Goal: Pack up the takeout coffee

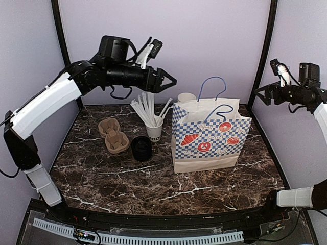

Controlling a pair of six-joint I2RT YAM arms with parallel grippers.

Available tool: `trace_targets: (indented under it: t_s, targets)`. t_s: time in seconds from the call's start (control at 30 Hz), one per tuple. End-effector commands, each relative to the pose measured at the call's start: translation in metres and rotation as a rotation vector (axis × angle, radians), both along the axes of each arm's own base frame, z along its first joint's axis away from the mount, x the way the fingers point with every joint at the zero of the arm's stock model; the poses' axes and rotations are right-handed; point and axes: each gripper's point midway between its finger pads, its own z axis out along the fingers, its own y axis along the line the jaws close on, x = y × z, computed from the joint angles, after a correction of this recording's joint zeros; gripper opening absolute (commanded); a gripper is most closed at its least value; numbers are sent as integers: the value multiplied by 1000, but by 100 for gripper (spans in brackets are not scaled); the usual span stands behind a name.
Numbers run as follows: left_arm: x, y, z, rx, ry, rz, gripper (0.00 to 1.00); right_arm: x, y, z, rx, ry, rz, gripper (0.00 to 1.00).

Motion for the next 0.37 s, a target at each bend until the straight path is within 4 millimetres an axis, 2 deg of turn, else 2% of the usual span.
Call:
trace_targets:
  t_s: [0.0, 0.03, 0.07, 0.1, 0.13, 0.17, 0.2, 0.23, 0.27, 0.33]
  targets:
    - [31, 91, 19, 65, -178, 329, 75, 9, -23, 58, 74, -166, -182, 99]
    - [27, 109, 29, 58, -213, 377, 76, 9, -27, 68, 88, -196, -211, 99]
    - [36, 128, 10, 124, -221, 466, 78, 10, -31, 76, 97, -220, -237, 99]
    - [32, 144, 17, 117, -247, 513, 80, 10, -32, 84, 108, -238, -247, 99]
    - [38, 162, -3, 176, -242, 587, 82, 10, -33, 88, 119, -244, -253, 99]
    - [34, 174, 2, 167, -256, 618, 83, 10, -33, 91, 125, -245, -254, 99]
    - [37, 186, -14, 201, -240, 655, 83, 10, -32, 91, 128, -240, -249, 99]
    - [33, 193, -11, 187, -244, 668, 83, 10, -29, 87, 133, -233, -235, 99]
    - [33, 197, -24, 208, -231, 674, 84, 9, -26, 83, 141, -222, -218, 99]
    - [28, 200, -28, 194, -224, 669, 83, 7, -20, 75, 159, -206, -184, 99]
